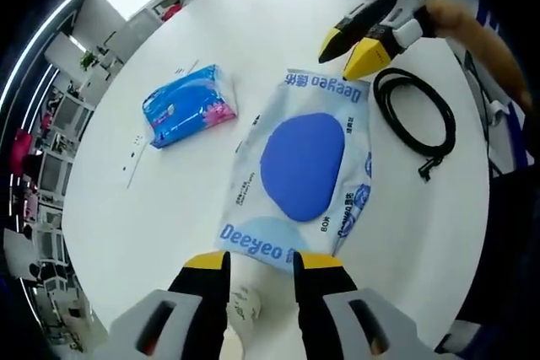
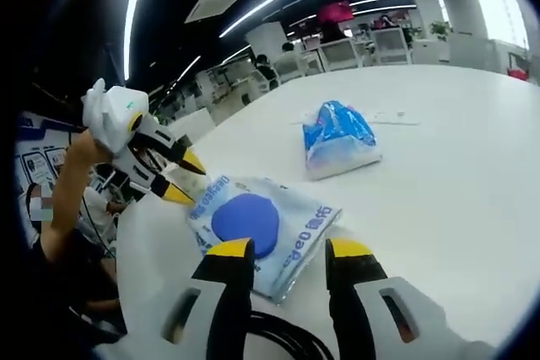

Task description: Arrange the tabletop items into an orderly group along one side of the table until the central work area is clear of visible clutter.

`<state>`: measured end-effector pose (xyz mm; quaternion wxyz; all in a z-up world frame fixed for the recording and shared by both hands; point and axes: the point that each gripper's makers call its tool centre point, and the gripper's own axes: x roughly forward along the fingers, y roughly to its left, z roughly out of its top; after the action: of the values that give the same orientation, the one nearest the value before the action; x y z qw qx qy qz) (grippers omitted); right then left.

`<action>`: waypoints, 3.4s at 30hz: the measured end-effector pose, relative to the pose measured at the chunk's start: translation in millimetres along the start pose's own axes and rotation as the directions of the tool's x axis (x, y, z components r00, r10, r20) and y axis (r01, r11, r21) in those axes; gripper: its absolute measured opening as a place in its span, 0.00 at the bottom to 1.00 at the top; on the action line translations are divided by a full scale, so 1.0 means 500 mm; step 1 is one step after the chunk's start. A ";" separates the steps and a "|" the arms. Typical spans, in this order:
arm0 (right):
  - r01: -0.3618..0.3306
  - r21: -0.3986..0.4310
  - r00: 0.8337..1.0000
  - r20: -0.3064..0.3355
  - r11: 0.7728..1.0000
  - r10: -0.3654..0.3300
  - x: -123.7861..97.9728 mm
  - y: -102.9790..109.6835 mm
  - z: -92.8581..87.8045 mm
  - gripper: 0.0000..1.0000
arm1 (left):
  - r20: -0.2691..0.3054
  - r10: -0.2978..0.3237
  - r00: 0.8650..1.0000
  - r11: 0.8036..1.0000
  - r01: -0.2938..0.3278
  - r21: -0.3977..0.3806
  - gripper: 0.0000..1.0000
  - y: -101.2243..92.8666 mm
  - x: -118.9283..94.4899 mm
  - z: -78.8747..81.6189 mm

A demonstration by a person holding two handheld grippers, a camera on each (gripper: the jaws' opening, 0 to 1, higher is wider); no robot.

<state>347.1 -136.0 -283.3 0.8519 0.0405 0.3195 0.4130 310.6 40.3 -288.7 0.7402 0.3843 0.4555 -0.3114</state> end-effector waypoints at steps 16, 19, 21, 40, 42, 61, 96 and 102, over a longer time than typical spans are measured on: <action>-0.005 -0.025 1.000 0.001 1.000 0.005 0.013 0.002 0.028 0.32 | 0.003 0.020 1.000 1.000 -0.020 -0.012 0.29 0.038 -0.005 0.010; -0.004 -0.027 1.000 0.003 1.000 0.004 0.014 0.000 0.036 0.32 | 0.004 0.021 1.000 1.000 -0.021 -0.012 0.29 0.041 -0.006 0.014; -0.004 -0.027 1.000 0.004 1.000 0.004 0.015 -0.003 0.041 0.32 | 0.006 0.019 1.000 1.000 -0.019 -0.012 0.29 0.046 -0.003 0.017; 0.047 -0.160 0.999 0.000 0.986 -0.048 0.031 0.002 0.037 0.78 | 0.010 0.076 0.997 0.996 -0.077 0.054 0.75 0.076 0.003 0.026; 0.064 -0.183 0.998 -0.010 0.981 -0.067 0.033 0.000 0.032 0.88 | 0.013 0.088 0.996 0.995 -0.088 0.052 0.81 0.079 0.003 0.028; 0.097 -0.222 0.995 0.001 0.970 -0.099 0.035 -0.004 0.041 0.96 | 0.028 0.154 0.988 0.988 -0.154 0.016 1.00 0.116 0.006 0.032; 0.098 -0.248 0.994 -0.015 0.964 -0.105 0.061 -0.048 0.075 0.93 | 0.092 0.142 0.986 0.990 -0.140 -0.028 1.00 0.161 0.030 0.088; 0.098 -0.249 0.994 -0.016 0.964 -0.105 0.070 -0.058 0.074 0.93 | 0.103 0.136 0.985 0.990 -0.132 -0.043 0.99 0.176 0.043 0.106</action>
<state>404.1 -122.2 -281.3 0.8656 -0.0887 0.2794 0.4060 413.6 37.9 -268.0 0.7893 0.3837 0.3945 -0.2724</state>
